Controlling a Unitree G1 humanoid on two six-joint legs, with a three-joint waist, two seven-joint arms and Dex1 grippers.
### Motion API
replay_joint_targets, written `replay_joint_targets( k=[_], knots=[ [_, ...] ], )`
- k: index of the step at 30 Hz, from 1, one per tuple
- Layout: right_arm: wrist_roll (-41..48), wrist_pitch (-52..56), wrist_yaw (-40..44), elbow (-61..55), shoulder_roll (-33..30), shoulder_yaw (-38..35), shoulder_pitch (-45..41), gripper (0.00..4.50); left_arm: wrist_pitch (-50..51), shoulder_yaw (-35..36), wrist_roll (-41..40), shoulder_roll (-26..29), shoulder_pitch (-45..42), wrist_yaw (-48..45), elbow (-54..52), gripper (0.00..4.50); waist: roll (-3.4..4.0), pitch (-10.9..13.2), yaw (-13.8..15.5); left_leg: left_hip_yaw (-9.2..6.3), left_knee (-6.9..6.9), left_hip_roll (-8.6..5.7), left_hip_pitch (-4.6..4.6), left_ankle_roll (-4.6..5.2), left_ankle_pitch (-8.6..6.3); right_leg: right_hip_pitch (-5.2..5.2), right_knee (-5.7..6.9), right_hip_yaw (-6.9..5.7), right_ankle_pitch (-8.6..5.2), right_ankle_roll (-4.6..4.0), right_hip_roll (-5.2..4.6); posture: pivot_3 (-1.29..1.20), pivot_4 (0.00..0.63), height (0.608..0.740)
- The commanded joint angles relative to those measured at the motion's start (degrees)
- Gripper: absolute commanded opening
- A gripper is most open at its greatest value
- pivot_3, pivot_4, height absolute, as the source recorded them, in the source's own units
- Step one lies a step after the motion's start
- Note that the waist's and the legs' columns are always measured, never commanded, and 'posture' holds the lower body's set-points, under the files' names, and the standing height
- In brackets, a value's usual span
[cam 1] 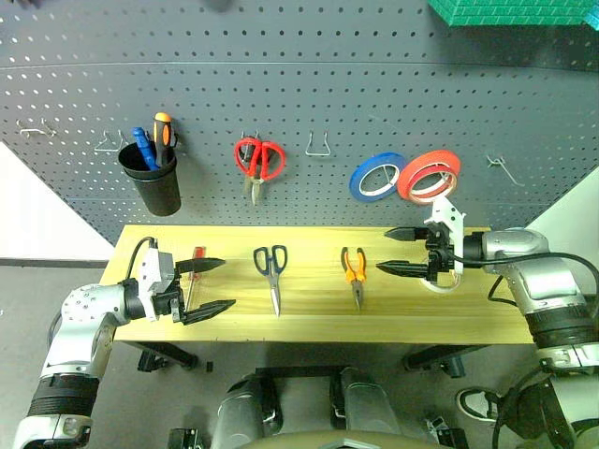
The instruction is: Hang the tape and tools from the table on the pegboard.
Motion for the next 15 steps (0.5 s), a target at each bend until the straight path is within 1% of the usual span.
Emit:
replay_joint_targets(
  k=[1,8,15],
  knots=[
    [0.3,-0.8,0.1,-0.5,0.0,-1.1,-1.1,4.5,-0.9,1.5,-0.7,0.8,-0.5,-0.1,-0.6,4.47,0.0,0.0,0.1,0.0,0.0,0.0,0.0,0.0,0.0,0.0,0.0,0.0,0.0,-0.01,0.0,-0.09,0.108,0.73],
    [0.6,-0.8,-0.1,-1.5,-0.3,-1.5,0.6,4.5,-1.1,0.8,-0.9,0.3,-1.7,-1.5,0.3,4.47,-0.01,0.0,0.1,0.04,0.0,0.0,-0.08,0.0,0.0,-0.02,-0.06,-0.01,0.02,0.0,-0.01,-0.11,0.103,0.73],
    [0.0,0.4,-1.5,-2.0,-2.0,-2.1,2.2,4.5,-1.4,-0.6,0.4,0.1,-3.2,-2.4,1.0,4.47,-0.01,0.0,0.0,0.04,0.02,0.0,-0.07,-0.01,0.01,-0.03,-0.04,-0.01,0.04,-0.01,0.02,-0.12,0.096,0.73]
  ],
)
